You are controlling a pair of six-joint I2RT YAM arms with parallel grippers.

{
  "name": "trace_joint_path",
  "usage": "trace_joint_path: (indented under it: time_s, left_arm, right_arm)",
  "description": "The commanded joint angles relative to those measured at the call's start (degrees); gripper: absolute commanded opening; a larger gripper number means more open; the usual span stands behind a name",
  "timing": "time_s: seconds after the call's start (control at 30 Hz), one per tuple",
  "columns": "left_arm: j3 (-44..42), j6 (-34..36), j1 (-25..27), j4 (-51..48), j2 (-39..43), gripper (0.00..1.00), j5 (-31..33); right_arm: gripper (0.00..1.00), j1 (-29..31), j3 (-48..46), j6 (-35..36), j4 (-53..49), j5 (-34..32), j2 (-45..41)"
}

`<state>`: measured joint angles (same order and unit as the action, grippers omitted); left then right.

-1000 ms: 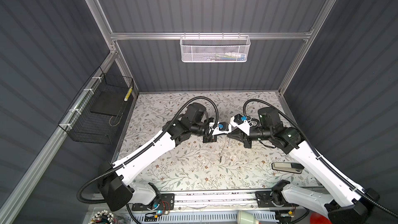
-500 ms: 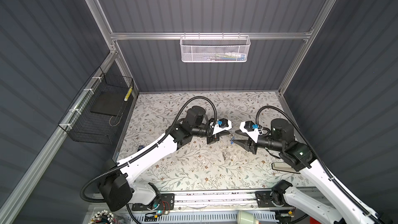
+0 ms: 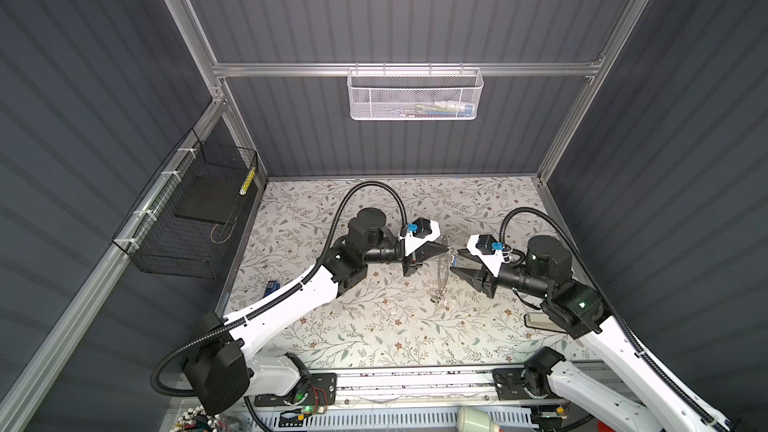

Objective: Put the keys on the keyring

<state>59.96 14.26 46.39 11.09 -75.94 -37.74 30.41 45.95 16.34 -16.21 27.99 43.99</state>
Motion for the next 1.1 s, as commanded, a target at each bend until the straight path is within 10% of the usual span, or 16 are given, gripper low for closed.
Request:
trace_joint_path:
  time_s: [0.0,1.07]
  left_arm:
    - [-0.61,-3.54,-0.30,5.52,1.41,0.00,-1.36]
    - [-1.81,-5.36,-0.32,8.88,1.63,0.00,0.31]
  right_arm:
    - [0.47,-0.03,-0.60,-2.25,4.18,-0.21,0.77]
    - [0.30,0.59,-3.18,-0.90,10.63,3.29,0.98]
